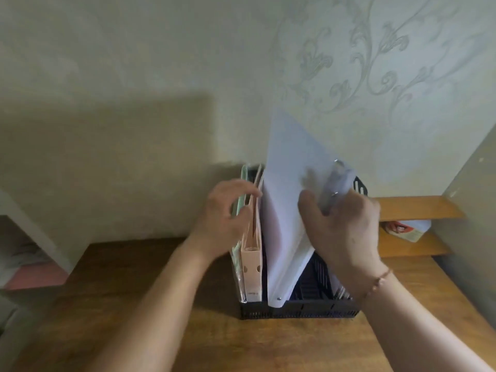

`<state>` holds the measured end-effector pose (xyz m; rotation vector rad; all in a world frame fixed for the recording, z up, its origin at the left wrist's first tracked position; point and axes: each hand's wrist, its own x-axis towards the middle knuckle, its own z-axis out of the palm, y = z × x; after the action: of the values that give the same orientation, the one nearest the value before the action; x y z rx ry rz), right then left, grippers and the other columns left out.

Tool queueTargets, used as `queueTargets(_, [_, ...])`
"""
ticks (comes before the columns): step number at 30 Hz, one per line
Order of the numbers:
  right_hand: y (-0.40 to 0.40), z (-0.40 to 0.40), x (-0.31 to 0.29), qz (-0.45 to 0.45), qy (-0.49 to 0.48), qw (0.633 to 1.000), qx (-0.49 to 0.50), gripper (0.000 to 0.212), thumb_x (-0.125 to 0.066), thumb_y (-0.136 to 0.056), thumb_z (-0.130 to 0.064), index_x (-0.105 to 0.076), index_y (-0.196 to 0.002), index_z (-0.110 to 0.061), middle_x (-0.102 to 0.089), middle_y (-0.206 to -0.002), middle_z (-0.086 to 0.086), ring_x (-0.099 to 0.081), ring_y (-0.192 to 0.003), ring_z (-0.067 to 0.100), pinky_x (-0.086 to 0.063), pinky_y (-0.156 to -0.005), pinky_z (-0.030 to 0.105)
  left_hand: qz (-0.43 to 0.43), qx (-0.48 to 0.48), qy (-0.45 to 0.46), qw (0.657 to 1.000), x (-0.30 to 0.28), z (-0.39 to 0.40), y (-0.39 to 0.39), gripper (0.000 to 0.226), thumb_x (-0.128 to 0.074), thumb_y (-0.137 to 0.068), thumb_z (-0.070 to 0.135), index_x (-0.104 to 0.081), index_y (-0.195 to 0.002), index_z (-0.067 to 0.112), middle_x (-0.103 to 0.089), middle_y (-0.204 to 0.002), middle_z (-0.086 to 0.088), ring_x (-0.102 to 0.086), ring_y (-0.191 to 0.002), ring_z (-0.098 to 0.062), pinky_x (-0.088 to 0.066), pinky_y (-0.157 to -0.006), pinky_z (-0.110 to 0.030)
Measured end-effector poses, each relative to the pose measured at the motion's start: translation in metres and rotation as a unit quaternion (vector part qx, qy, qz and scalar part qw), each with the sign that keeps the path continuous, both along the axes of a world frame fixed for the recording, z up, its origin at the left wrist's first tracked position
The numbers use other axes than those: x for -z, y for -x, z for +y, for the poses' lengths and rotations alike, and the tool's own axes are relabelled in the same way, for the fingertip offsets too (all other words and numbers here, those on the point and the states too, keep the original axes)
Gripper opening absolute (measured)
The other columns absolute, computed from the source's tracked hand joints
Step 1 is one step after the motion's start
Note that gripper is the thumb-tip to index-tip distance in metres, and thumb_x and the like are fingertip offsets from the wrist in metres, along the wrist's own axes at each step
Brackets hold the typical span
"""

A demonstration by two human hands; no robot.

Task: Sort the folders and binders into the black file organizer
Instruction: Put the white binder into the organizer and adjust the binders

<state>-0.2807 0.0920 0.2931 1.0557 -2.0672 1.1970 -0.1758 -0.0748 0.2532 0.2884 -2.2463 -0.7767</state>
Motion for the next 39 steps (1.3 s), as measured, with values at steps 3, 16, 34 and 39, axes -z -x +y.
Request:
queueTargets(3, [-0.007,0.022,-0.017,0.018,0.028,0.999,0.024,0.047,-0.052,-0.075,-0.034,-0.019,-0.044,-0.022,-0.018,-0.032,-0.01,-0.027,-0.027,0.015,-0.025,-0.037,0.017,-0.218,0.096,0.204,0.95,-0.018,-0.031,0.035,0.055,-0.043,-0.079,-0.014,-0.066,-0.12,0.013,-0.059,-0.134,-0.002,-0.043,-0.132,-0.022,-0.022,-0.115,-0.027])
queueTargets(16, [0.001,0.05,-0.006,0.048,0.009,0.994,0.096,0.042,-0.049,-0.074,-0.035,-0.016,-0.049,-0.028,-0.022,-0.034,-0.009,-0.03,-0.027,0.018,-0.026,-0.038,0.018,-0.336,0.189,0.563,0.731,-0.006,-0.074,0.064,0.028,-0.057,-0.086,0.003,-0.061,-0.11,0.017,-0.064,-0.1,-0.005,-0.059,-0.108,-0.025,-0.031,-0.111,-0.052])
queueTargets(34, [0.017,0.06,0.022,0.038,0.026,0.997,0.062,0.043,-0.054,-0.074,-0.033,-0.025,-0.045,-0.02,-0.032,-0.031,0.001,-0.034,-0.025,0.018,-0.029,-0.04,0.014,-0.473,0.101,0.523,0.702,-0.018,-0.112,0.107,0.055,-0.069,-0.081,0.019,-0.049,-0.128,0.039,-0.042,-0.142,0.018,-0.05,-0.111,-0.018,-0.039,-0.065,-0.031])
queueTargets(39, [0.021,0.056,0.031,0.03,0.026,0.998,0.058,0.046,-0.055,-0.075,-0.033,-0.033,-0.041,-0.012,-0.035,-0.031,0.001,-0.036,-0.026,0.021,-0.032,-0.036,0.018,-0.431,0.106,0.522,0.728,-0.005,-0.124,0.108,0.03,-0.059,-0.08,0.013,-0.061,-0.106,0.027,-0.06,-0.108,0.009,-0.055,-0.095,-0.021,-0.029,-0.057,-0.027])
